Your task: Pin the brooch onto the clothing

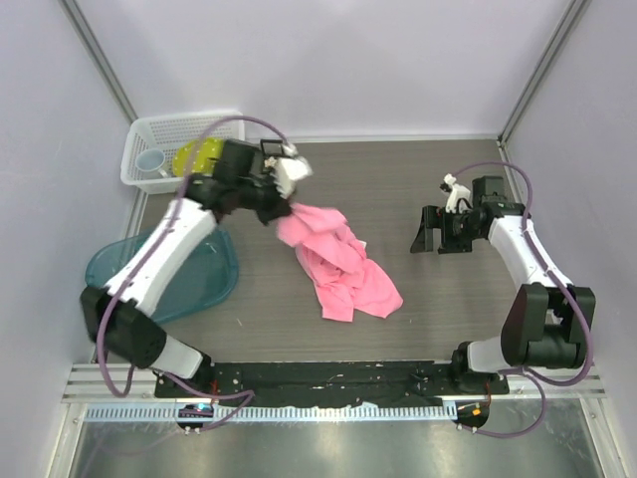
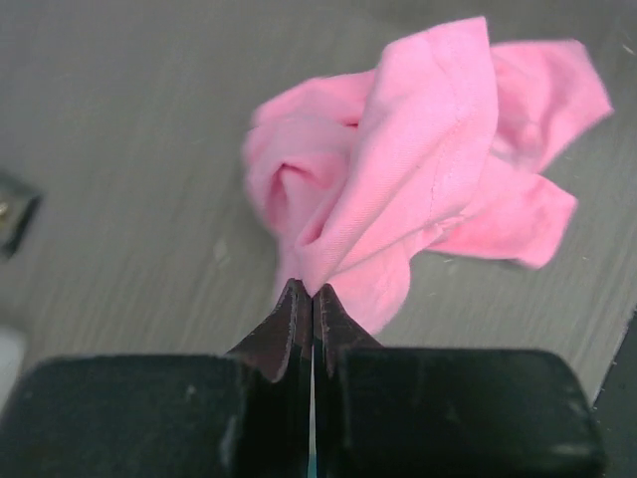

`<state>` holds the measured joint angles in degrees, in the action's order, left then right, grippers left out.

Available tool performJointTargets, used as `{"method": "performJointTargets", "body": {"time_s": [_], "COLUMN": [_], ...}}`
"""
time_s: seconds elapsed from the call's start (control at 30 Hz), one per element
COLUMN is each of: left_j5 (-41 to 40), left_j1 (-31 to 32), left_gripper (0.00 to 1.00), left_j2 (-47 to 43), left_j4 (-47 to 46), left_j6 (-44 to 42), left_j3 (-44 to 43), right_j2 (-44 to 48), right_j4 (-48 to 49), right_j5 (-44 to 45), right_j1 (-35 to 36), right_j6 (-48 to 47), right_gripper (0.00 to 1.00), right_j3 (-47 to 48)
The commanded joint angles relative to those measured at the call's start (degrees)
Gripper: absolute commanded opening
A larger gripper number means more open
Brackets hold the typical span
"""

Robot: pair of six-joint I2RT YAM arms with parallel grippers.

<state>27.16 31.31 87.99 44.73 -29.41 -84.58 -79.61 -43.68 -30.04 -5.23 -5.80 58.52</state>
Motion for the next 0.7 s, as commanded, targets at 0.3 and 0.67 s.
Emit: {"method": "performJointTargets", "body": {"time_s": [0.3, 0.67], "left_j5": [11.69, 12.3], "left_j1": [-33.31, -33.68], "left_gripper": [0.0, 0.0], "left_j2": [-10.73, -8.53], "left_j4": [3.88, 4.23], "left_j6": [11.65, 11.65], "left_j3": [4.06, 4.68], "right_j2": [-9.76, -23.91], "right_j4": [5.8, 8.17], "right_j5": [1.65, 6.22], "right_j1": [14.37, 26.59], "right_j6": [-2.1, -1.85], "right_gripper": [0.89, 0.82], "right_j3": [6.86, 15.91]}}
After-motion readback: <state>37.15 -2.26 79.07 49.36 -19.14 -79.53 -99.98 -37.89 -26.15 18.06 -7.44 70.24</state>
